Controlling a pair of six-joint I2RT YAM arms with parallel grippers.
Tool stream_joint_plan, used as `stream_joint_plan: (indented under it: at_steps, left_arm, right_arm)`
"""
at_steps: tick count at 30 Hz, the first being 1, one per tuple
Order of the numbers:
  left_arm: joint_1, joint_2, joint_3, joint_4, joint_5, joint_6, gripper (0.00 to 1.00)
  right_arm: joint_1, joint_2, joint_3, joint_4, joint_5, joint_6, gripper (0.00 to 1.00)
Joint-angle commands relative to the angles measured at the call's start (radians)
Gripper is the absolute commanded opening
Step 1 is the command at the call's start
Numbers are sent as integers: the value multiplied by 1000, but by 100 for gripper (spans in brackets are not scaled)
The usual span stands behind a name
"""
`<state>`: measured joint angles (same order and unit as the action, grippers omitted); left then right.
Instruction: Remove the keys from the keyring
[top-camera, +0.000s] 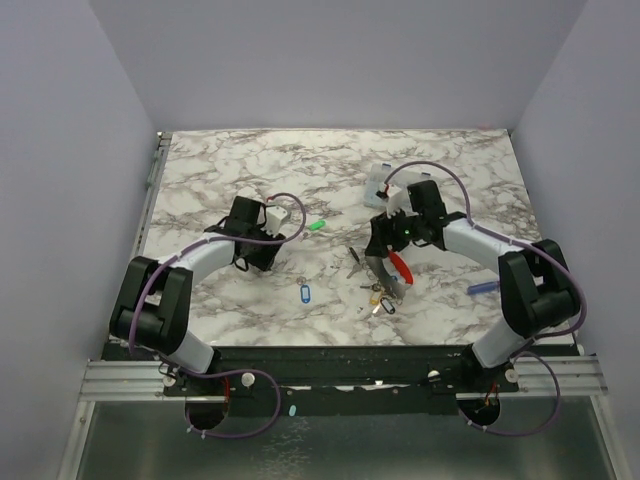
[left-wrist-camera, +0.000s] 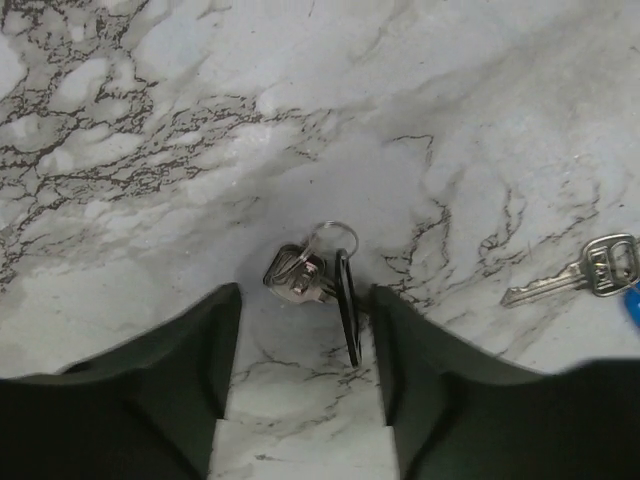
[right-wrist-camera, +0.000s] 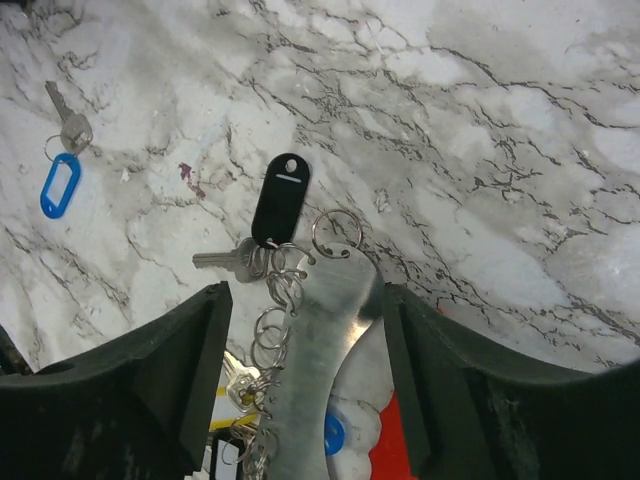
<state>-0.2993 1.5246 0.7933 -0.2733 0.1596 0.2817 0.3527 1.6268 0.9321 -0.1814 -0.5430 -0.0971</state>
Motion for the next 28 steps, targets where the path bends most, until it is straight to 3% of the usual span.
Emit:
stream_joint_plan:
  at_steps: [1,2,3,7,13,20,24,28]
  left_arm:
    - [3,3,80,-78,54,-20,76]
    - [4,-1,107,-107,59,-8,89]
    - [6,-6,132,-137,68,1,96]
    - [23,-28,247,-217,105,11,99]
    - [101,19,447,-315,141,-20,99]
    - [260,122,628,-320,95,-68,99]
    - [355,168,678,-289,90,-106,99]
    - [371,167,674,-240,46,-114,99]
  right_arm:
    - [-13,-65,27,-23,10,-4,74]
    - [-18,-86,26,-26,0,-4,78]
    - [-25,-106,25,-28,-12,-5,82]
    - [-87,-186,34,-35,-72,3,100]
    - [-267,-248,92,-41,-172,40,100]
    - [-521,-201,194,-41,-264,48,100]
    - [-608,-165,206,-24,-274,25,100]
    - [-640,-136,191,-6,-275,25,100]
